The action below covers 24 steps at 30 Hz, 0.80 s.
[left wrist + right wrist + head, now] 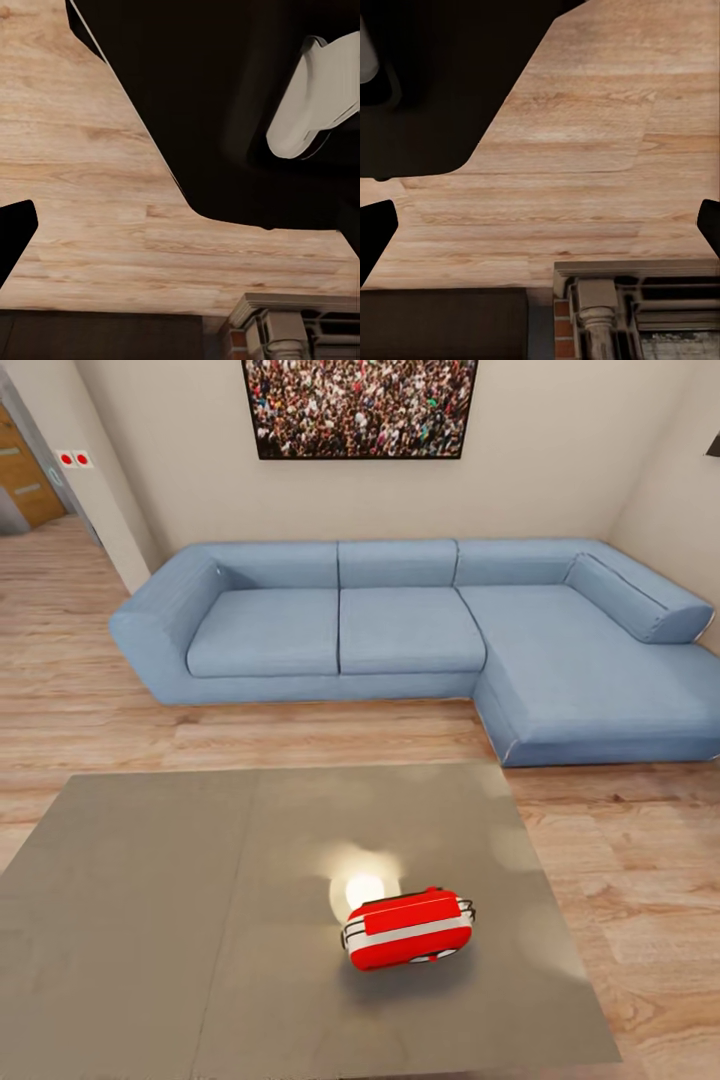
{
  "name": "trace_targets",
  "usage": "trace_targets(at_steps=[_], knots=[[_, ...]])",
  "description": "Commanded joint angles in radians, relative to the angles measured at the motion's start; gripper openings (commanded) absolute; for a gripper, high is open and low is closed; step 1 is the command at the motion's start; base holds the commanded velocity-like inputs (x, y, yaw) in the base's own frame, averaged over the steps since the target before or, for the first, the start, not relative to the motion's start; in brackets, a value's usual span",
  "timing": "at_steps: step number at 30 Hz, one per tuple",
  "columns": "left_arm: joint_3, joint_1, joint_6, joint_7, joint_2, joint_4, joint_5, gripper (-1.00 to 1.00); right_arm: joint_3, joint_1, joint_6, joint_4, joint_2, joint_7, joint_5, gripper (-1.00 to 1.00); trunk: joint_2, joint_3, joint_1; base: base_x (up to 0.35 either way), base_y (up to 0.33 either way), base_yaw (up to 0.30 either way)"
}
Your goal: Turn on the radio receiver that's on the table in the living room.
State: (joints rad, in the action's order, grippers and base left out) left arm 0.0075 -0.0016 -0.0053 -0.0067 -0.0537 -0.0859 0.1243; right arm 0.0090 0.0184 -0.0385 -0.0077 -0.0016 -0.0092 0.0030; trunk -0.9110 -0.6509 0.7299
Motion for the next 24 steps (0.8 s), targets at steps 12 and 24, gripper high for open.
trace_targets(at_steps=[12, 24], knots=[[0.0, 0.0, 0.0, 0.0, 0.0, 0.0, 0.0, 1.0, 0.0, 0.0, 0.0, 0.0, 0.0, 0.0, 0.0, 1.0, 0.0, -0.018, 0.0, 0.0, 0.0, 0.098], [0.0, 0.0, 0.0, 0.0, 0.0, 0.0, 0.0, 1.0, 0.0, 0.0, 0.0, 0.0, -0.001, 0.0, 0.0, 1.0, 0.0, -0.037, 0.0, 0.0, 0.0, 0.096]])
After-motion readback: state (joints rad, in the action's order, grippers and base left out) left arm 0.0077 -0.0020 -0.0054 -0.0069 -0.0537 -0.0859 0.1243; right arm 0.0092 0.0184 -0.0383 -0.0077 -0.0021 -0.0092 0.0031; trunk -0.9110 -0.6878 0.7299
